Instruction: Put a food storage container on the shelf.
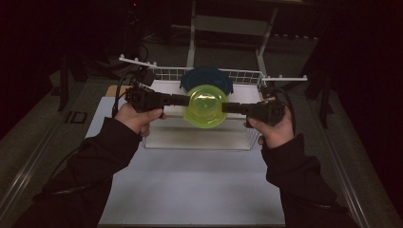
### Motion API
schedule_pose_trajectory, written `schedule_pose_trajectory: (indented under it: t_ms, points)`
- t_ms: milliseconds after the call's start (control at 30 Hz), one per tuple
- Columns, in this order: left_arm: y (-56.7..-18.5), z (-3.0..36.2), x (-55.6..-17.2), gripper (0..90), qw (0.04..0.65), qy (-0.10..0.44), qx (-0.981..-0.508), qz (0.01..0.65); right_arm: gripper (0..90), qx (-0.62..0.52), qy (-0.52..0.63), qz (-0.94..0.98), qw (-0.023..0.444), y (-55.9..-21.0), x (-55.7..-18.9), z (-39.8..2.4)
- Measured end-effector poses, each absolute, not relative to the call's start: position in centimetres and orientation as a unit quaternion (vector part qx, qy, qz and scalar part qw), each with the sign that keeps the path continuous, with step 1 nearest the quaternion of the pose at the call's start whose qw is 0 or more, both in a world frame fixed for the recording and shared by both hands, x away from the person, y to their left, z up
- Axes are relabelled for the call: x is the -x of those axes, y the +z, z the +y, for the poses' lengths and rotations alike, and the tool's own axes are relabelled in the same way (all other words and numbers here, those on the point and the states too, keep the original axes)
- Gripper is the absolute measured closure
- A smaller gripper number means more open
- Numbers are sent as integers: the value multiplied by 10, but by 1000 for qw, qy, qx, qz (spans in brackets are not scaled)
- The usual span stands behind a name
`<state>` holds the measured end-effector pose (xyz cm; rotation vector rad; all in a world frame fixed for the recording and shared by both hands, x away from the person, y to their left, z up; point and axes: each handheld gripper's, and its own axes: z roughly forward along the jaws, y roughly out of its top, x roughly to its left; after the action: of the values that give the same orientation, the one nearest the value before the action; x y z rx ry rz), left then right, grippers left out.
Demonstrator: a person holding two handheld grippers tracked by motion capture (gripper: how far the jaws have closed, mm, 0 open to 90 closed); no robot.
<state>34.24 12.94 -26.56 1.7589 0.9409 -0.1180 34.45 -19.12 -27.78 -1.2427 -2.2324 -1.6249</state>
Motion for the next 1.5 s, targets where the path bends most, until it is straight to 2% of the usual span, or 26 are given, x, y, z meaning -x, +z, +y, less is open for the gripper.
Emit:
schedule_pose_trajectory:
  t_ms: [433,767,900,1000,1200,1267,1500]
  points:
    - [-245,122,-378,820,543,-39,-731,410,807,435,-530,-727,39,-256,-383,-191]
    - [-247,121,-398,814,546,-54,-718,427,803,457,-525,-716,55,-256,-401,-193]
    - [-247,118,-408,807,546,-39,-711,441,804,464,-524,-713,38,-250,-408,-191]
    - [-248,119,-414,802,550,-50,-704,448,802,472,-523,-708,56,-250,-415,-192]
    - [-252,119,-422,778,546,-46,-697,463,787,479,-524,-702,51,-248,-421,-189]
    - [-254,118,-425,750,544,-43,-694,468,756,489,-515,-702,44,-247,-427,-185]
    - [-266,119,-433,686,557,-62,-675,479,714,510,-512,-690,50,-249,-439,-184]
